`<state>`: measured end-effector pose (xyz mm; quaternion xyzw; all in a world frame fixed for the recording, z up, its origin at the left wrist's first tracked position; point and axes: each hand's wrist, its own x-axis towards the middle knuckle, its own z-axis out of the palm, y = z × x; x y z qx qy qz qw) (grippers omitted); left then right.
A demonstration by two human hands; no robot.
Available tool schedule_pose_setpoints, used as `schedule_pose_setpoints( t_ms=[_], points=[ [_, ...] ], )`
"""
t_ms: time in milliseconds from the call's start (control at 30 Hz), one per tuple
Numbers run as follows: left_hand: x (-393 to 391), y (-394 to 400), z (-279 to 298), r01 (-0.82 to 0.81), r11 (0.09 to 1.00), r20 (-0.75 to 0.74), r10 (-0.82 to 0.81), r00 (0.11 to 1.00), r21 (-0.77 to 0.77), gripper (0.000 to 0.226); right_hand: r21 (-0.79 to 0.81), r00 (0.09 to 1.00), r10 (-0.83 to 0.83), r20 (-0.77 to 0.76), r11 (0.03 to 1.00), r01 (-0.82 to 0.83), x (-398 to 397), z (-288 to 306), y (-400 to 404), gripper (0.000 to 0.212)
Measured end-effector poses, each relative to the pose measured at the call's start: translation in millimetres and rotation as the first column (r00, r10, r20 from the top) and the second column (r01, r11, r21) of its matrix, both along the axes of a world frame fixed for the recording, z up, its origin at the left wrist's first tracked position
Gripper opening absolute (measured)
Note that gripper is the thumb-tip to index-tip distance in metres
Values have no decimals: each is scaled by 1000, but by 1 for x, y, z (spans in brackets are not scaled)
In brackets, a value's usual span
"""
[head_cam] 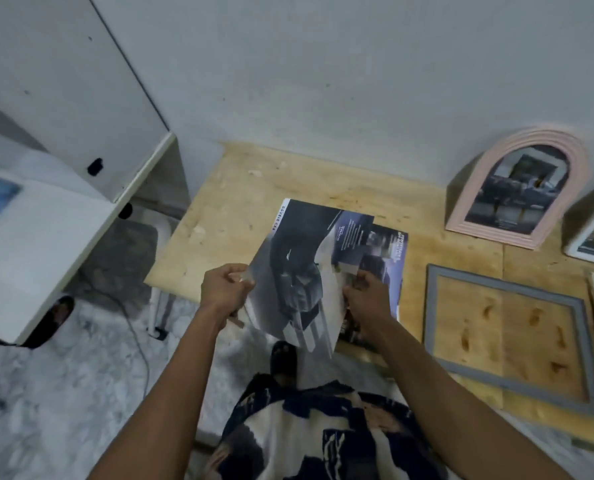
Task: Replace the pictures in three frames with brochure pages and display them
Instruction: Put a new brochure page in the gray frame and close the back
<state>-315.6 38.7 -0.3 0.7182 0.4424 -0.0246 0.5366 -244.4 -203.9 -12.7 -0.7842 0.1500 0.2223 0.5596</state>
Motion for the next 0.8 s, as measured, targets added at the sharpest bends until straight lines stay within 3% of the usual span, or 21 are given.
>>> schedule_pose_setpoints(
  t_ms=[167,267,600,800],
  points=[
    [4,67,-17,-18,997,-38,21,999,72,19,-108,996,-86,-33,991,82,2,-7,73,21],
    [8,92,-27,-27,996,-57,32,998,90,22,-186,1000,-27,10,982,29,6,-5,102,22],
    [41,111,-49,88,986,-97,-75,992,142,27,-233,990,-10,-138,972,-23,35,-21,142,39],
    [51,118,-53,223,954,-231,-175,957,200,35,-329,990,33,-138,941,-77,44,-25,146,22]
  ],
)
